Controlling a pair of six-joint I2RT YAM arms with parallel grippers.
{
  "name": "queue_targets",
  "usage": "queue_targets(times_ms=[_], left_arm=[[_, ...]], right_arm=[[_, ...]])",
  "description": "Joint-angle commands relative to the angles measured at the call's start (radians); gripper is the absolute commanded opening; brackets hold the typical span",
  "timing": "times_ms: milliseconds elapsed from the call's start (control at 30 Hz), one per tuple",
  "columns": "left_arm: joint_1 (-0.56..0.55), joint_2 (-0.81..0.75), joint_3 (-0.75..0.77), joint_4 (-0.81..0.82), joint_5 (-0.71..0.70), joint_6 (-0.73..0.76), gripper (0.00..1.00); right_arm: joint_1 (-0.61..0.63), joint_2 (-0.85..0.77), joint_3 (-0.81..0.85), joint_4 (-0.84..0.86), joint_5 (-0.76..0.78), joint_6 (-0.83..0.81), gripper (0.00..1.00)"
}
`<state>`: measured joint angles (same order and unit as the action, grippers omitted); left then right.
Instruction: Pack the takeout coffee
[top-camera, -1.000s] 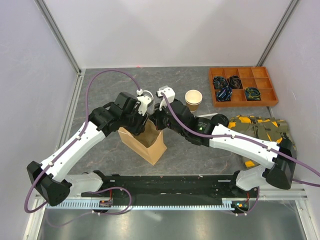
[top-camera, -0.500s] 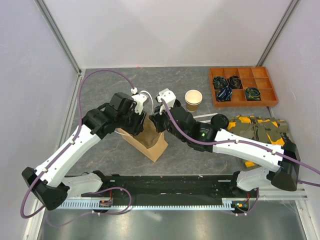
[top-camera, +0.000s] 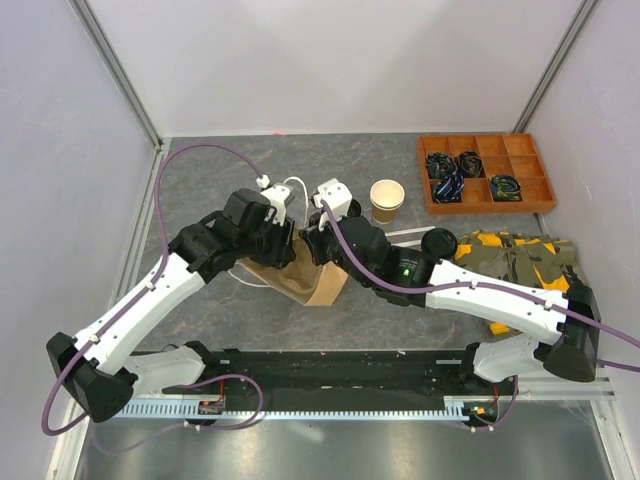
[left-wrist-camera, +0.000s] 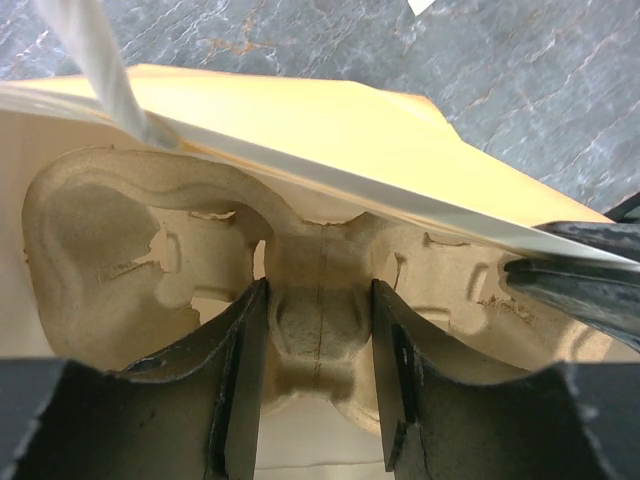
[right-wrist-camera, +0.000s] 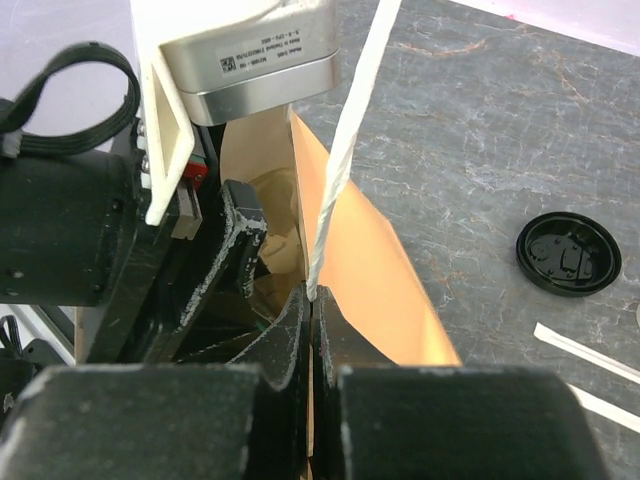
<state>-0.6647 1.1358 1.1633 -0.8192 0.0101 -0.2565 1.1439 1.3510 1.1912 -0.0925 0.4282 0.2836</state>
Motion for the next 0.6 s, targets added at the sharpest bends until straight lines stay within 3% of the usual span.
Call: queue_targets(times_ms=[0,233,567], left_arm=[[0.002,-0.059,-0.079,0.198,-0.015,-0.072,0.04],[-0.007,-0.179,-0.228,0.281,0.036,0.062,0.02],[-0.03,-0.16,-0.205,0.181,0.062,0.194,0.02]], right_arm=[[0.016,-0.009,0.002,-0.001,0.02,0.031,0.0],[-0.015,-0.016,0.008,-0.042,-0.022,0.112,0.0],[-0.095,-0.027,0.013,-0.073,-0.235,0.255,0.0]])
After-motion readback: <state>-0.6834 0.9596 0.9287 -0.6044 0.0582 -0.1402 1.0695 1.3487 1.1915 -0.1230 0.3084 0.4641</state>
